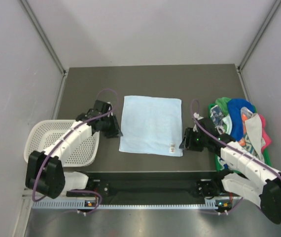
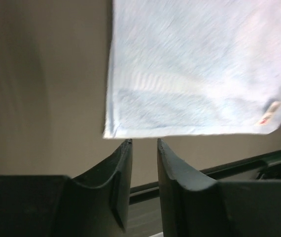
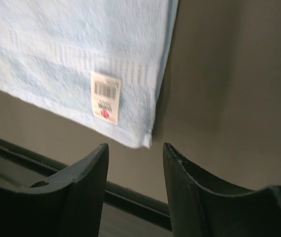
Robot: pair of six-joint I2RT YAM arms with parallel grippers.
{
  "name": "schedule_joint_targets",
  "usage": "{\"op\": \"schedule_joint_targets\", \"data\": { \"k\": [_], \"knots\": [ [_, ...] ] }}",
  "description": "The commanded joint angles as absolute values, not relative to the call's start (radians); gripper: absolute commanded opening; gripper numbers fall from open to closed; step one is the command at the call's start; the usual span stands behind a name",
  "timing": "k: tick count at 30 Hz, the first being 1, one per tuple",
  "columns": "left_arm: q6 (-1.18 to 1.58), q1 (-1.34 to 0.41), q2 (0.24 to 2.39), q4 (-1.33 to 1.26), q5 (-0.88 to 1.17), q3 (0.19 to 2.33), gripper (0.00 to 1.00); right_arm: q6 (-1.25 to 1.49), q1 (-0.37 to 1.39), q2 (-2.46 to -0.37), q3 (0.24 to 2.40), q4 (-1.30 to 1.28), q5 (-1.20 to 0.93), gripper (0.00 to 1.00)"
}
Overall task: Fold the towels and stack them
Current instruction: Fold the towel
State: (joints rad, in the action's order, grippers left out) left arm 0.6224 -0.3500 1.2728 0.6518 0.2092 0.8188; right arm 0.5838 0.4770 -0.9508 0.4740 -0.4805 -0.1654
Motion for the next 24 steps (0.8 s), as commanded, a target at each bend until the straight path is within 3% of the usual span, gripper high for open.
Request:
{"op": "schedule_joint_targets", "data": {
  "k": [1,11,15,24],
  "knots": [
    [0.594,-0.351,1.329,0.562,0.154,0.964,0.32,0.522,0.434,-1.026,0.635,-0.456,-0.089,0.48],
    [0.391,-0.339,1.859,0.451,-0.063,1.446,0.37,0.483,0.298,-1.619,1.055,-0.252,-0.029,0.46],
    [0.325,-0.334,2.021,0.423,-0.087,1.534,0.39,0.454,0.293,-1.762,1.164,-0.216,-0.005,0.50],
    [0.313,-0.334,2.122,0.387,-0.182,1.582,0.42,0.443,0.288,-1.937,1.284,-0.227,0.098,0.53]
  ]
}}
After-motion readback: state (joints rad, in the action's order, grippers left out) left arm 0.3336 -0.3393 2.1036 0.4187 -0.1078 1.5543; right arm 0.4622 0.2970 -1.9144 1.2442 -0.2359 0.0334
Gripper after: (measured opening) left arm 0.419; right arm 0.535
